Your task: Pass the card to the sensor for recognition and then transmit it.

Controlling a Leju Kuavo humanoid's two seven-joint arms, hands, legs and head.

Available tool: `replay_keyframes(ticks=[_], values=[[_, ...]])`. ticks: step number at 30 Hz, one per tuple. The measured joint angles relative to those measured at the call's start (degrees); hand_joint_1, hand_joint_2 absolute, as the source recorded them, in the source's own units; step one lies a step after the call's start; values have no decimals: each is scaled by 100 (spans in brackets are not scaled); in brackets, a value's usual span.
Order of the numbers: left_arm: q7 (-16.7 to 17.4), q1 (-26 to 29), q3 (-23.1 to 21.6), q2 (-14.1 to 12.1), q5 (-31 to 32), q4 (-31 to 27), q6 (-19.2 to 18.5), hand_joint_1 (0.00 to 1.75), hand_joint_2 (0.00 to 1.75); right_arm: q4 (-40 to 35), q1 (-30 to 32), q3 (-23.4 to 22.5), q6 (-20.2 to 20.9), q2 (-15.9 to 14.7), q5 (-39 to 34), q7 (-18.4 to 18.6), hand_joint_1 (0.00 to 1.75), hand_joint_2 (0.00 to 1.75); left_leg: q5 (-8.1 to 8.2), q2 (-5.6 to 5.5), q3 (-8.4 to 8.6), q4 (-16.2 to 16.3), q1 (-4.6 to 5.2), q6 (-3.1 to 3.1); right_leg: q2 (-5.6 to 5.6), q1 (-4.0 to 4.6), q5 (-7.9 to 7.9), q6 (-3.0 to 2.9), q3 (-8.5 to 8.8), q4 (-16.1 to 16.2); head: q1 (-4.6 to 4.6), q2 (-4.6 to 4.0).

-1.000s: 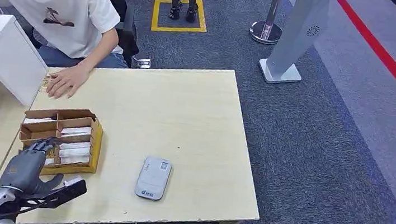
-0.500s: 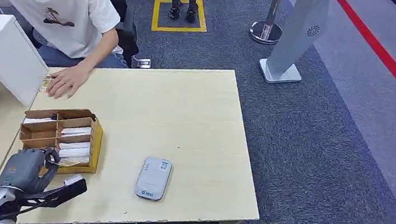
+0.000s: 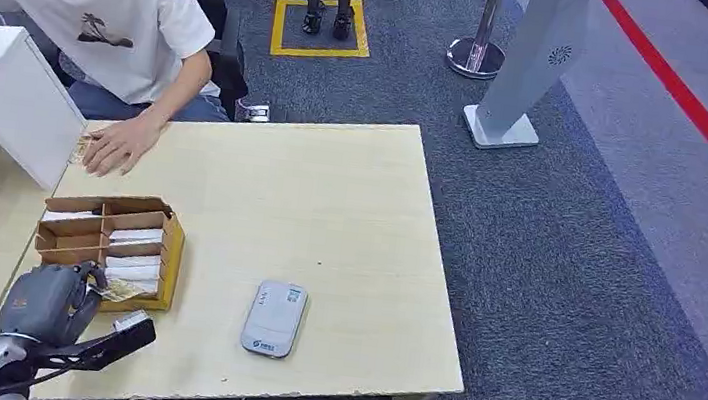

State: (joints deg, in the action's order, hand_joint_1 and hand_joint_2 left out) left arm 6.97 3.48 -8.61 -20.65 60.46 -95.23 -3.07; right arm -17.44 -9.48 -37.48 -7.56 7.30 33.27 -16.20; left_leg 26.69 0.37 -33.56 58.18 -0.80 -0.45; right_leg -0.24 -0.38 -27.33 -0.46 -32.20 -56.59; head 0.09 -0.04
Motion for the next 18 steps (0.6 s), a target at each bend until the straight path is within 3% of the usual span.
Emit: replay_keyframes(ticks=[7,11,18], values=[[-9,55,199,0,-68,-388,384,175,175,0,63,-2,0,2,-35,-81,0,0,0,0,0,0,-1,0,0,0,0,0,0,0,0,0],[-149,170,597,11,-158,-845,882,175,175,-2,164,-2,-53,0,-15,-74,0,0,0,0,0,-1,-1,0,0,0,-2,0,1,0,-2,0],[-299,375,1244,37,-203,-1157,1249,175,175,-2,366,-22,-70,-13,35,-101,0,0,0,2,-1,-2,-2,0,0,0,-2,0,0,-1,0,0]])
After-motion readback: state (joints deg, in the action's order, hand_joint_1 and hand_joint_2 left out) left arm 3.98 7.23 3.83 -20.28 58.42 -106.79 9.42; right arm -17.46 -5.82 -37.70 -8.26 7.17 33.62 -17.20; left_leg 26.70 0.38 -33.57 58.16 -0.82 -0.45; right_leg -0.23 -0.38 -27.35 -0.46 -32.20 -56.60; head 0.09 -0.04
